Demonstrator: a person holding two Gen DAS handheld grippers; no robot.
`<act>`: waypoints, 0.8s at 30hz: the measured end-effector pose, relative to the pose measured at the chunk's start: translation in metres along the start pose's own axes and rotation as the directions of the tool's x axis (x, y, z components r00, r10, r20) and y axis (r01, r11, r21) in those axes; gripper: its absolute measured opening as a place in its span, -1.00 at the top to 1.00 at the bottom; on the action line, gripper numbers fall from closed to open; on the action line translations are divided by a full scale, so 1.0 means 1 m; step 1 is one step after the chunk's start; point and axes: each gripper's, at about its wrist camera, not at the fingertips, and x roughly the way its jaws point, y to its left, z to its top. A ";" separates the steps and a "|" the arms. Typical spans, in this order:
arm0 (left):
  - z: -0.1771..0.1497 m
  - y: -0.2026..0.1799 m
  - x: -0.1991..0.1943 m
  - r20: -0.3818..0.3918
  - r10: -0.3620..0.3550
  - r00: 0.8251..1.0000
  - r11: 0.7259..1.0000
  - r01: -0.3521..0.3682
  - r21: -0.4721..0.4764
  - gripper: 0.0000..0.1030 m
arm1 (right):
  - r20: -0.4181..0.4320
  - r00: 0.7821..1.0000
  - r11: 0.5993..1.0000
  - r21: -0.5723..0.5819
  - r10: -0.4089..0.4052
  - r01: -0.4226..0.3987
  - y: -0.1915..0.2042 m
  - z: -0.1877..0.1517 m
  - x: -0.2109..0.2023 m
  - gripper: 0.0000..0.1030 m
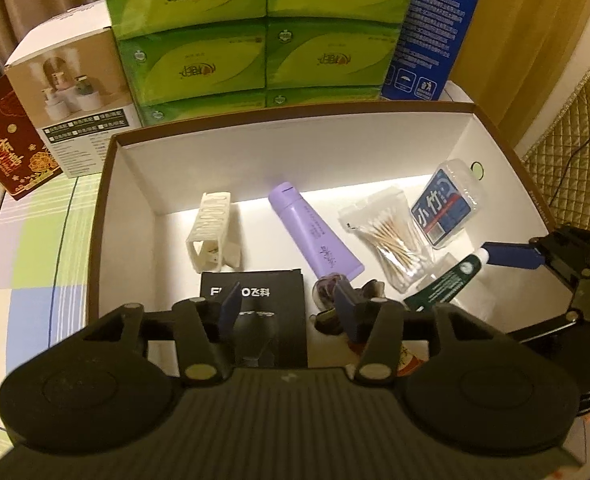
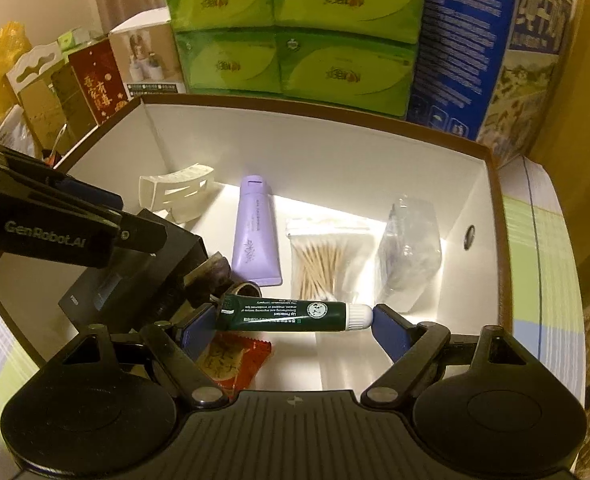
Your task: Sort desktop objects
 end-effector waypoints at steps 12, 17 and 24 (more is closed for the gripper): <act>-0.011 -0.002 -0.027 0.071 0.016 0.997 1.000 -0.016 0.004 -0.59 | 0.082 0.996 0.999 -0.022 0.040 -0.038 0.003 -0.012 -0.027 -0.94; -0.021 -0.007 -0.044 0.094 0.016 0.995 1.000 -0.018 0.016 -0.72 | 0.091 0.995 0.998 0.040 0.051 -0.054 0.000 -0.019 -0.049 -0.96; -0.037 -0.008 -0.074 0.145 0.041 0.989 0.999 -0.040 -0.004 -0.89 | 0.118 0.993 0.994 0.107 0.017 -0.030 0.001 -0.027 -0.076 -0.96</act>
